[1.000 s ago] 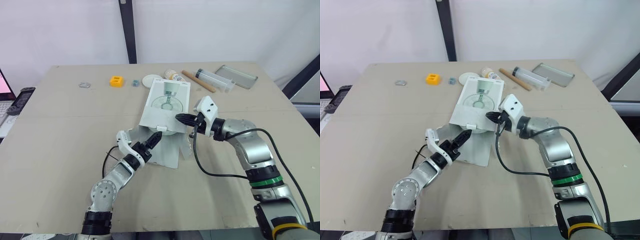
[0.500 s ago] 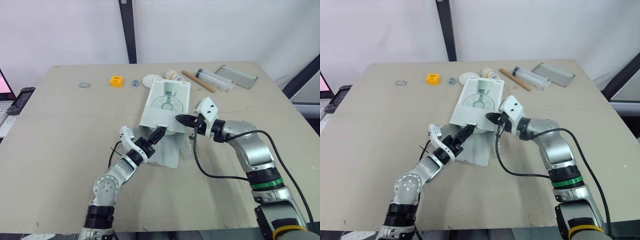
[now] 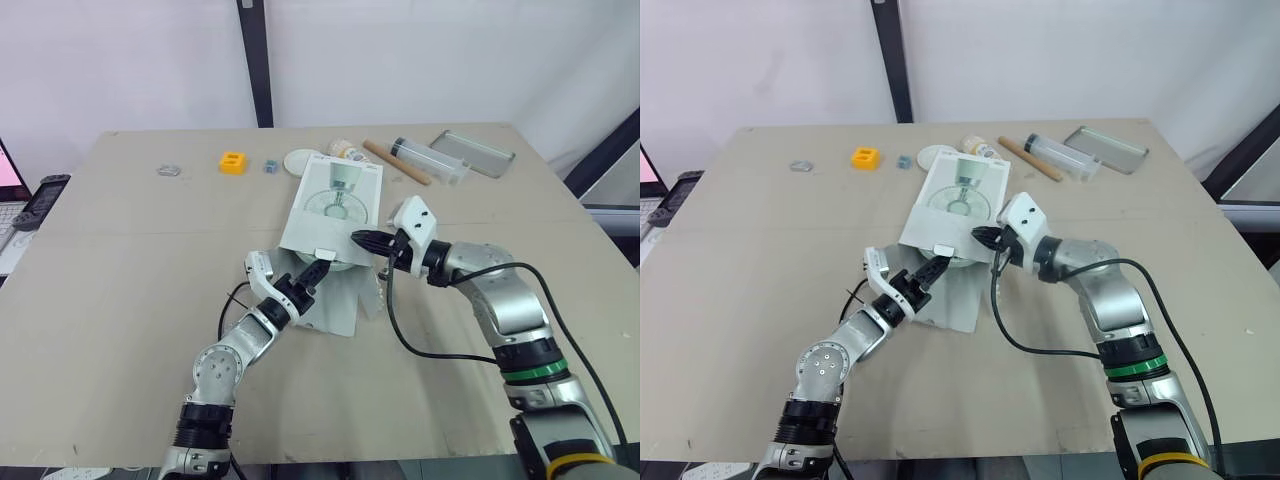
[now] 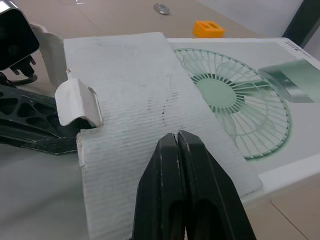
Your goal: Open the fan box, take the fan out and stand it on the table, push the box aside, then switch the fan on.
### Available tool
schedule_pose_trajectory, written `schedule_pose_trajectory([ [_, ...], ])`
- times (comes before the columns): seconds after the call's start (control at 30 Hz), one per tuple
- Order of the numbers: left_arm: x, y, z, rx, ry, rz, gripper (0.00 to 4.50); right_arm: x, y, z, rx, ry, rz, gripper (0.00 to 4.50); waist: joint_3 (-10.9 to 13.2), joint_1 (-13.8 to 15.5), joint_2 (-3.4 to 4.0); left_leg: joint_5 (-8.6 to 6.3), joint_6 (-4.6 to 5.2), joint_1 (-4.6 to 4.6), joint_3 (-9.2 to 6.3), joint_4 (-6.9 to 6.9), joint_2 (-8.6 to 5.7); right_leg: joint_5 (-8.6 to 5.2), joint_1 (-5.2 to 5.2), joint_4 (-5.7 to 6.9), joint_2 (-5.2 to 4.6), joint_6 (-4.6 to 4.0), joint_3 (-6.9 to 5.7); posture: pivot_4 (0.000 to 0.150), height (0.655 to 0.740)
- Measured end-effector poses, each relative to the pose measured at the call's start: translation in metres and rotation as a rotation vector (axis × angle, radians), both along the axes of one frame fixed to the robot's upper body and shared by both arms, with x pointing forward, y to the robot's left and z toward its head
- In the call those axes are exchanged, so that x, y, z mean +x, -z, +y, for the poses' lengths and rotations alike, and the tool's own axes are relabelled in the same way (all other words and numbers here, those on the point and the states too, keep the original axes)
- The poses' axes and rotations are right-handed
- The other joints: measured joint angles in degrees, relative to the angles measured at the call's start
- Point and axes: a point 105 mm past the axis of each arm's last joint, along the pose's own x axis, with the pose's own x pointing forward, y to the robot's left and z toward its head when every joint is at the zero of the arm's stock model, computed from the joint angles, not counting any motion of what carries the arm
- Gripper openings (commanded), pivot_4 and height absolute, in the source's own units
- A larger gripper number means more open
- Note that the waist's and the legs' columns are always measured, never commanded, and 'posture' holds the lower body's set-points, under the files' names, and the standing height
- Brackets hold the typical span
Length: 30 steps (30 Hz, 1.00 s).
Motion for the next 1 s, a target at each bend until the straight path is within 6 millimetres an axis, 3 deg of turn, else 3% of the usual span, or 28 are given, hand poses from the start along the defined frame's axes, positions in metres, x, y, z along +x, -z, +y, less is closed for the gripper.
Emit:
schedule_pose_trajectory([
  [0.33, -0.008, 0.002, 0.004, -0.042, 0.019, 0.010, 1.11, 0.000, -0.001, 0.000, 0.001, 0.000, -0.001, 0.00, 0.0, -0.1, 0.00, -0.01, 0.01, 0.00, 0.01, -0.02, 0.02, 0.00, -0.03, 0.00, -0.01, 0.00, 0.03, 0.150, 0.7400],
  [0.57, -0.040, 0.002, 0.014, -0.117, 0.064, 0.081, 1.11, 0.001, 0.000, 0.005, 0.013, -0.006, -0.005, 0.00, 0.0, 0.0, -0.01, -0.01, 0.01, -0.01, -0.01, -0.03, 0.01, 0.00, -0.05, 0.00, -0.05, 0.00, 0.07, 0.150, 0.7400],
  [0.77, -0.068, 0.004, 0.030, -0.071, 0.096, 0.121, 1.11, 0.002, 0.001, 0.010, 0.029, -0.018, -0.011, 0.00, 0.0, -0.1, -0.01, -0.01, 0.01, -0.01, -0.01, -0.04, 0.01, 0.00, -0.06, 0.00, -0.03, 0.00, 0.09, 0.150, 0.7400],
  [1.0, -0.083, 0.005, 0.038, -0.055, 0.097, 0.155, 1.11, 0.003, 0.002, 0.013, 0.039, -0.027, -0.016, 0.00, 0.0, -0.1, -0.01, -0.01, 0.00, 0.00, -0.01, -0.05, 0.02, 0.00, -0.06, 0.00, -0.03, 0.00, 0.10, 0.150, 0.7400],
])
